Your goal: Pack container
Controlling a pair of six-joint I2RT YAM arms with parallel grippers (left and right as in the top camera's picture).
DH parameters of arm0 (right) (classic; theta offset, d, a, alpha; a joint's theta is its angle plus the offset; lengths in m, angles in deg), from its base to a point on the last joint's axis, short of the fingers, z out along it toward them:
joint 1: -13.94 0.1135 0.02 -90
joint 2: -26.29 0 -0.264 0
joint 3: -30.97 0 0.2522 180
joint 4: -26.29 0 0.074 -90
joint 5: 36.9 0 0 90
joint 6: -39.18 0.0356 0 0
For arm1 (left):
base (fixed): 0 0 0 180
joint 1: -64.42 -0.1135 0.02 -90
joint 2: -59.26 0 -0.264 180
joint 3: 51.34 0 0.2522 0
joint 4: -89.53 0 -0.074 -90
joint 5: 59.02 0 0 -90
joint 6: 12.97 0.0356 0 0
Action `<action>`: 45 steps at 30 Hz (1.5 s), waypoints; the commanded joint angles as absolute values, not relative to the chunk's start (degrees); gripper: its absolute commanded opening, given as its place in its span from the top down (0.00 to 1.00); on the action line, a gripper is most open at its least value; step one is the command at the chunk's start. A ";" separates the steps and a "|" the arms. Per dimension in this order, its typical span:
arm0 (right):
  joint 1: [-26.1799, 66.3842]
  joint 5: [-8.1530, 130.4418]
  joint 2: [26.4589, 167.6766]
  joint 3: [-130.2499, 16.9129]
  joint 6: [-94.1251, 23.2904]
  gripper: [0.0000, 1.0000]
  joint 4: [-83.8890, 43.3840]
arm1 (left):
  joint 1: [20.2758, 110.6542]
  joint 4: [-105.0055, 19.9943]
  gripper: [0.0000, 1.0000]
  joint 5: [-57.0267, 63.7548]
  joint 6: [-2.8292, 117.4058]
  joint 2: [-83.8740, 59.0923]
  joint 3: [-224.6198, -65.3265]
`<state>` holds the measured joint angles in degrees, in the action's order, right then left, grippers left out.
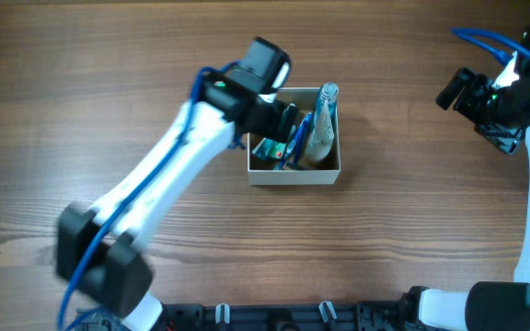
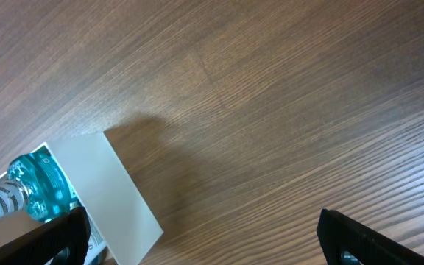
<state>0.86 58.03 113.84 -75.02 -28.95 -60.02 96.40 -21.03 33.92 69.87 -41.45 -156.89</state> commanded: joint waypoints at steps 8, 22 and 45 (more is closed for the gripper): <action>0.75 58.07 114.48 -75.02 -28.27 0.00 -59.91 | 73.37 -5.08 0.00 41.13 57.06 -25.17 -159.14; 16.03 47.47 89.89 -72.77 -33.73 0.00 -52.79 | 72.54 -5.08 0.00 41.13 57.04 -25.17 -159.14; 16.70 66.51 27.42 8.15 -53.65 0.00 -18.23 | 72.56 -5.08 0.00 41.11 57.04 -25.19 -159.14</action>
<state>16.53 65.57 28.21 6.40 -52.68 -18.23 72.91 -5.08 40.17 57.76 -25.49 -158.81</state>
